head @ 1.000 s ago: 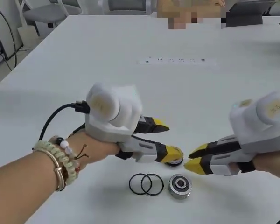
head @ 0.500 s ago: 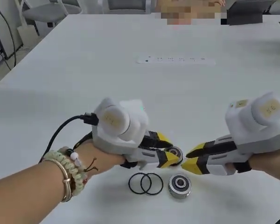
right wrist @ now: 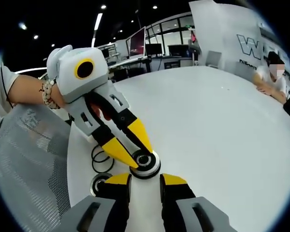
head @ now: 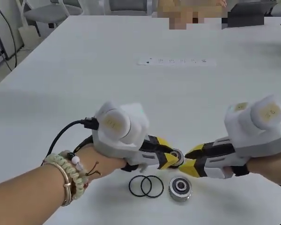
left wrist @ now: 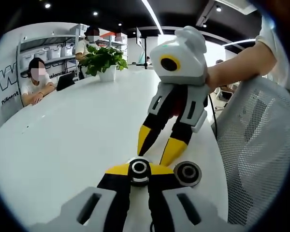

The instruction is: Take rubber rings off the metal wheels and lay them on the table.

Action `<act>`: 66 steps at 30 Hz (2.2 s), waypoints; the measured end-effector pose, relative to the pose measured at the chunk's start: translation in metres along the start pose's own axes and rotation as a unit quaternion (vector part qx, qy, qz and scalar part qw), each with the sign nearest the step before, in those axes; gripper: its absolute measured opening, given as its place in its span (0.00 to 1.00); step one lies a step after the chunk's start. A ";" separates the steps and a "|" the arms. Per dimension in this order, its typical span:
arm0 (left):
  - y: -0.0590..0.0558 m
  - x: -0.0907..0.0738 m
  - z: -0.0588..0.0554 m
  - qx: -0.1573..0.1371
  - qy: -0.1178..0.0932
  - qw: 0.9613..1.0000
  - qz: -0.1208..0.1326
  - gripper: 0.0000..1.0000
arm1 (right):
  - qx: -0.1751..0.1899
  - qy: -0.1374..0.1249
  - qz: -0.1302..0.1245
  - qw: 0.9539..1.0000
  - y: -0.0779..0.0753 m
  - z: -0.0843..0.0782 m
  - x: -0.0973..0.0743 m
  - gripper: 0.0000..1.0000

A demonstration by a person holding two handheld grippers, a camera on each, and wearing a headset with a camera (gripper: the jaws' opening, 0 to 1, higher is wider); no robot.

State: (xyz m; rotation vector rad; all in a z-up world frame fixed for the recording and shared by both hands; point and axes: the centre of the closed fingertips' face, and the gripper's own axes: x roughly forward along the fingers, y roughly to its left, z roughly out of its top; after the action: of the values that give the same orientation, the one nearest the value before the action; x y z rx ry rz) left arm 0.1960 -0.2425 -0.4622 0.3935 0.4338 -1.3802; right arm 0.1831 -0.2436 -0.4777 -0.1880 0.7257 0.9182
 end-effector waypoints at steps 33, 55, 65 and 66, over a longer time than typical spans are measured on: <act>0.001 -0.004 -0.001 -0.006 -0.004 1.000 0.008 0.07 | 0.002 0.046 -0.054 0.997 -0.014 -0.003 0.002 0.00; -0.002 -0.004 -0.001 0.009 -0.003 1.000 0.006 0.07 | 0.216 0.001 -0.017 0.976 -0.005 0.009 -0.007 0.00; -0.003 -0.004 -0.002 0.013 -0.005 1.000 0.005 0.07 | 0.207 0.001 -0.016 0.978 -0.002 0.013 -0.008 0.00; -0.003 -0.004 -0.002 0.014 -0.005 1.000 0.005 0.07 | 0.205 0.001 -0.015 0.979 -0.002 0.014 -0.008 0.00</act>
State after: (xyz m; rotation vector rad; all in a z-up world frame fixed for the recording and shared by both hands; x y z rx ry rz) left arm 0.1924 -0.2386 -0.4618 0.4106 0.4049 -1.3794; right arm 0.1878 -0.2440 -0.4623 0.1653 0.8949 0.7209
